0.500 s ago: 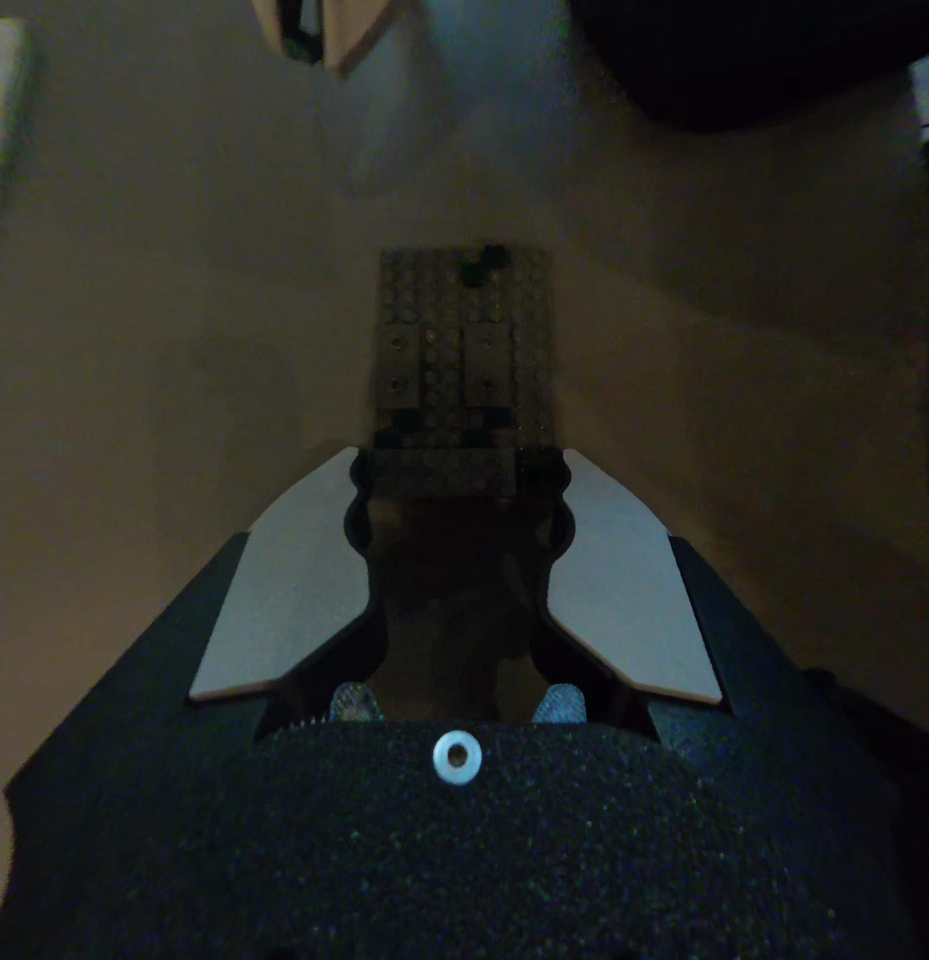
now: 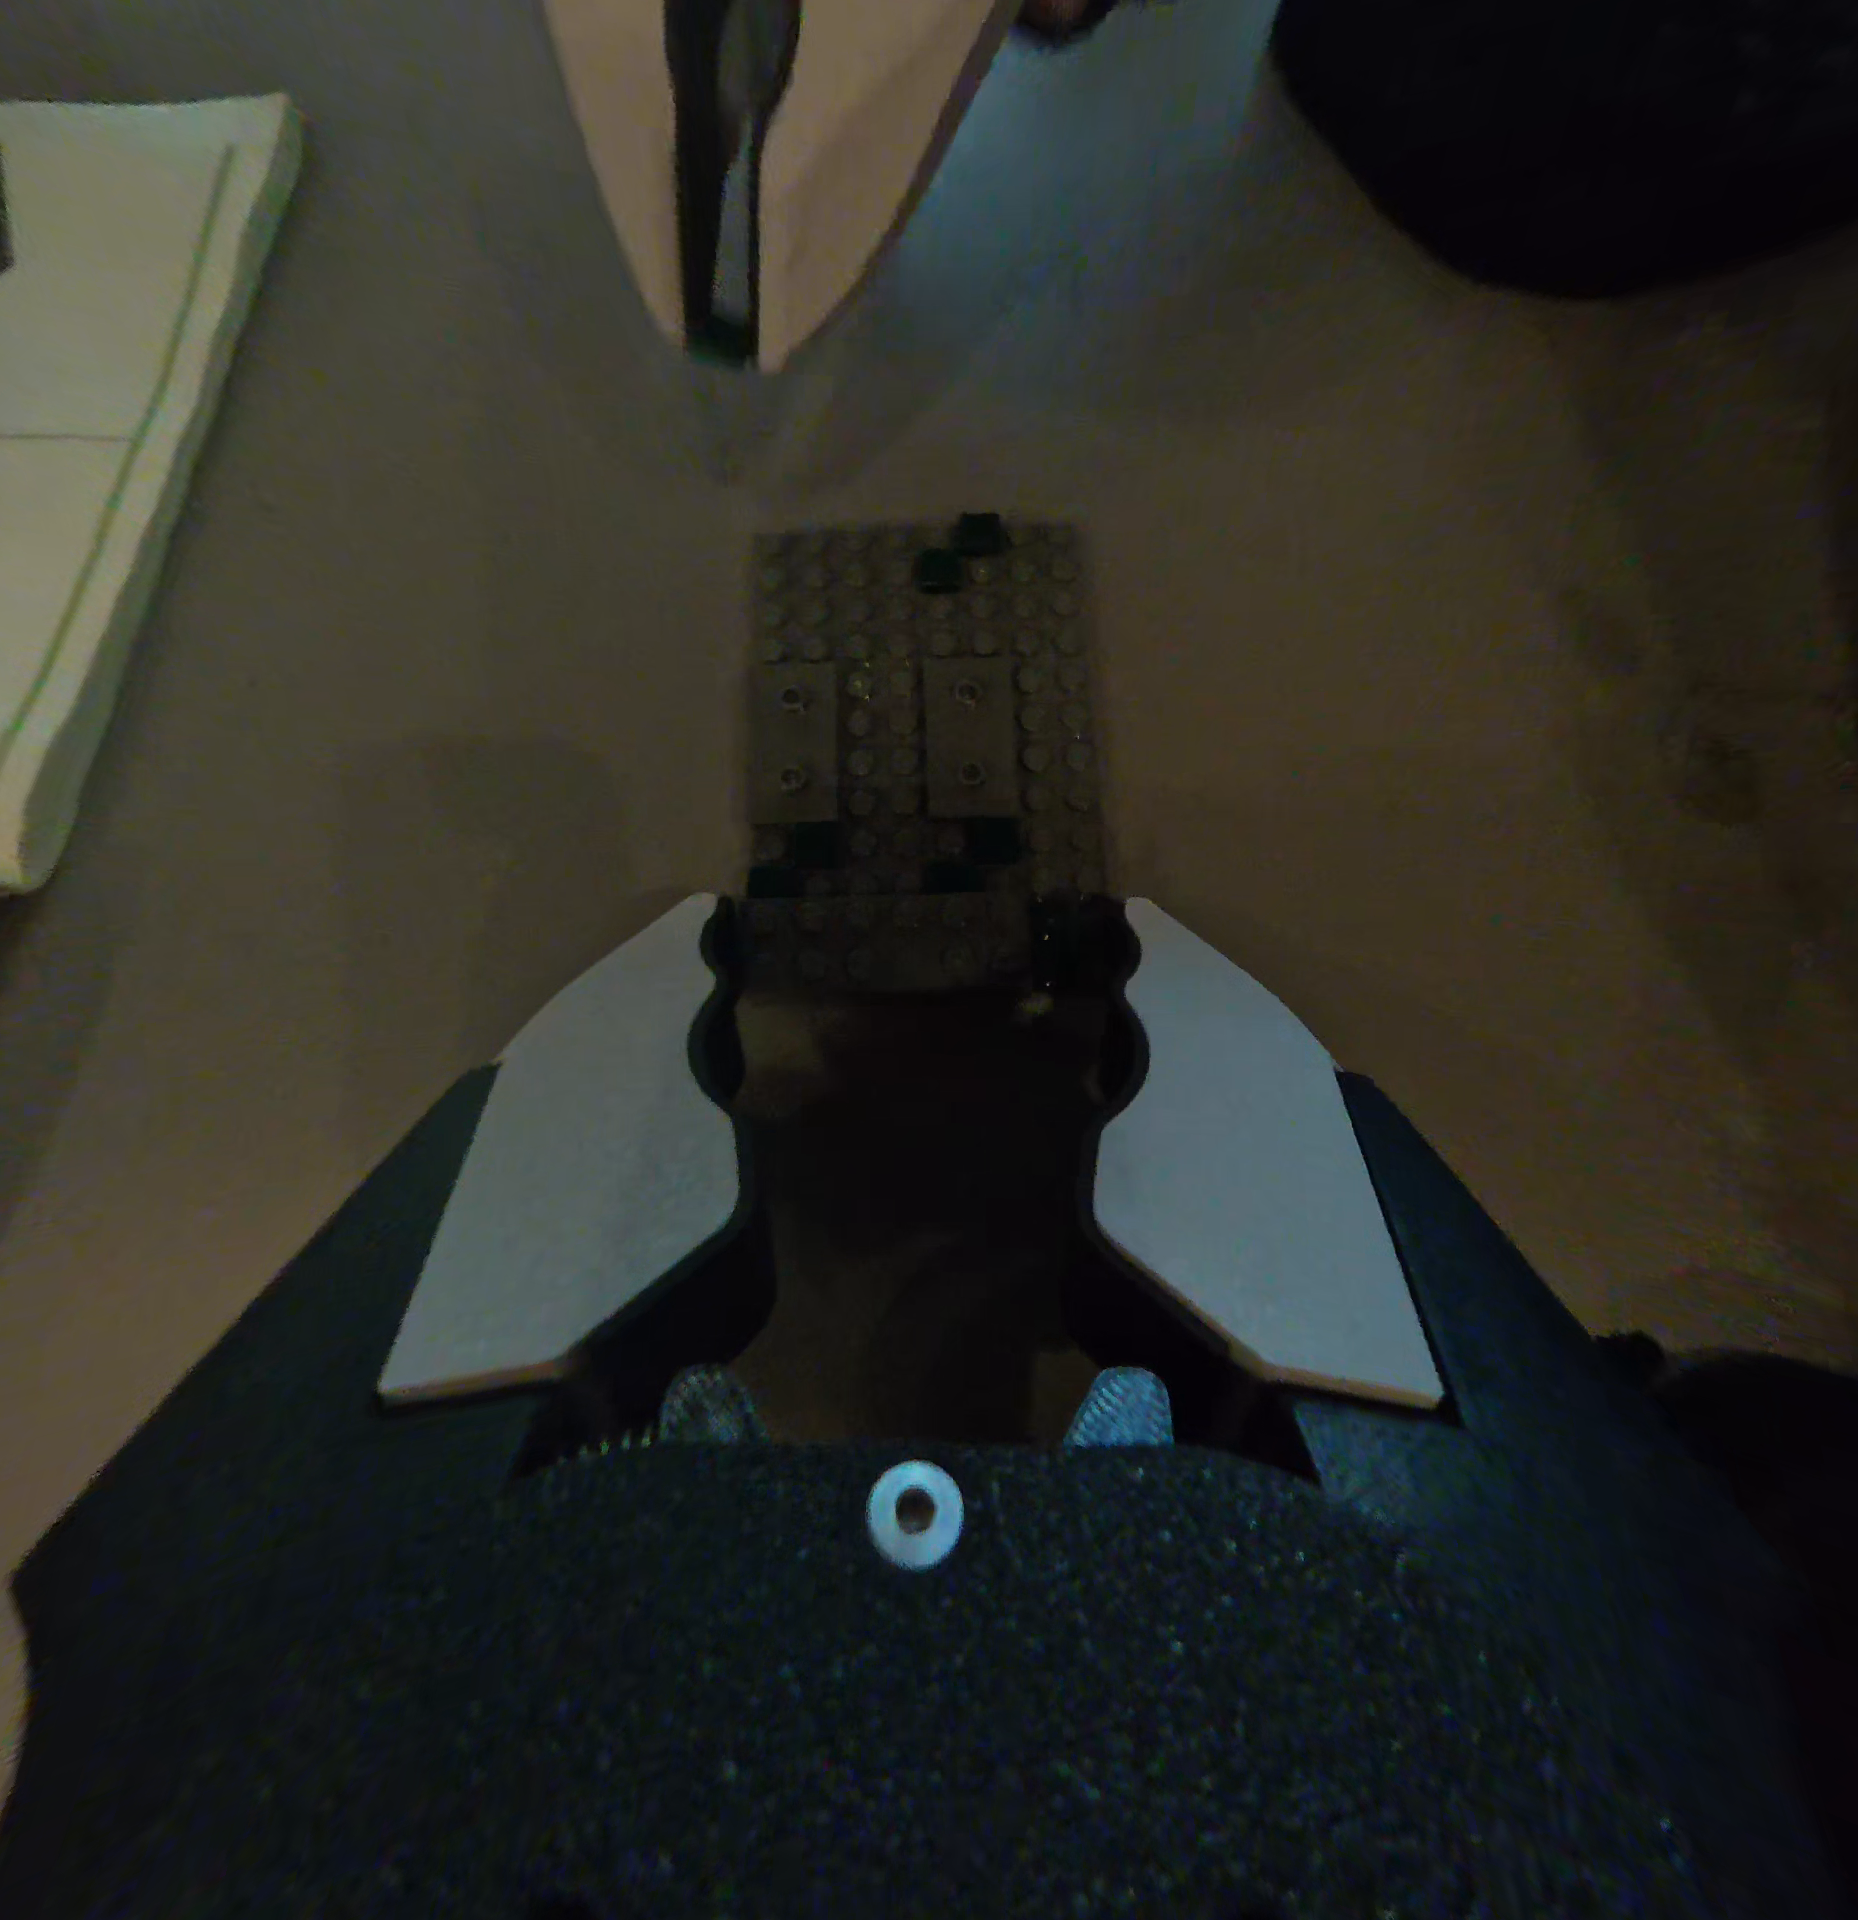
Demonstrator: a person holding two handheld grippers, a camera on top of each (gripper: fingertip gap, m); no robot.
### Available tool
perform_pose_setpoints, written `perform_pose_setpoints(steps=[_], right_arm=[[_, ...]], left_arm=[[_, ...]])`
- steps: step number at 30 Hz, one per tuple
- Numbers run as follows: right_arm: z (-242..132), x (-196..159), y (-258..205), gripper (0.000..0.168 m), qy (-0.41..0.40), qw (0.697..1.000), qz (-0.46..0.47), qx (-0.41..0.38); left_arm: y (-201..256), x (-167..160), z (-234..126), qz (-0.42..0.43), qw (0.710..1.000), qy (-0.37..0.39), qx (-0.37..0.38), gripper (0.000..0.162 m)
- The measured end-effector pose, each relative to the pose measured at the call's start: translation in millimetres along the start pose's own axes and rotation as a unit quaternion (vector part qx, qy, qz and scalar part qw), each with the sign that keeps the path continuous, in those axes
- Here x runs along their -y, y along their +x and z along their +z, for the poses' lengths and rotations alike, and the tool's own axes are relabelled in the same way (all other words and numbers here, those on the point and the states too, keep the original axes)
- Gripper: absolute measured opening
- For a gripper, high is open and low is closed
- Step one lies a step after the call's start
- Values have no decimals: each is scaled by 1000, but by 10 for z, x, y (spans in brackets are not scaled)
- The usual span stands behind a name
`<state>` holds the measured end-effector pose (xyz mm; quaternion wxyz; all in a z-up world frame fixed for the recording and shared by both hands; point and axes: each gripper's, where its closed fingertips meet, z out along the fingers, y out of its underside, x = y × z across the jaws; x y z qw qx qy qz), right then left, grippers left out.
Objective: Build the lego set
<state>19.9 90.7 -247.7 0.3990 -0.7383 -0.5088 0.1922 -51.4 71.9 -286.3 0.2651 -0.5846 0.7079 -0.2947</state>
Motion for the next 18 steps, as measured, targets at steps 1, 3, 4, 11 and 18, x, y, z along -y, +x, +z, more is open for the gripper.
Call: perform_pose_setpoints(steps=[1, 3, 4, 11, 18], right_arm=[[26, -32, -10, 8, -6, 1000, 0, 2], [63, -88, -39, 8, -15, 1000, 2, 7], [76, -117, -47, 8, -21, 1000, 4, 9], [64, -199, -67, 8, -53, 998, -8, 28], [126, -250, -18, 8, -70, 995, -25, 72]], left_arm=[[3, 6, 5, 5, 1000, 3, -2, 67], [14, 8, 10, 10, 1000, 3, -10, 68], [16, 6, 9, 11, 1000, 2, -15, 68], [5, 11, 20, 33, 999, -2, -39, 68], [-37, 37, 49, 41, 998, 2, -46, 68]])
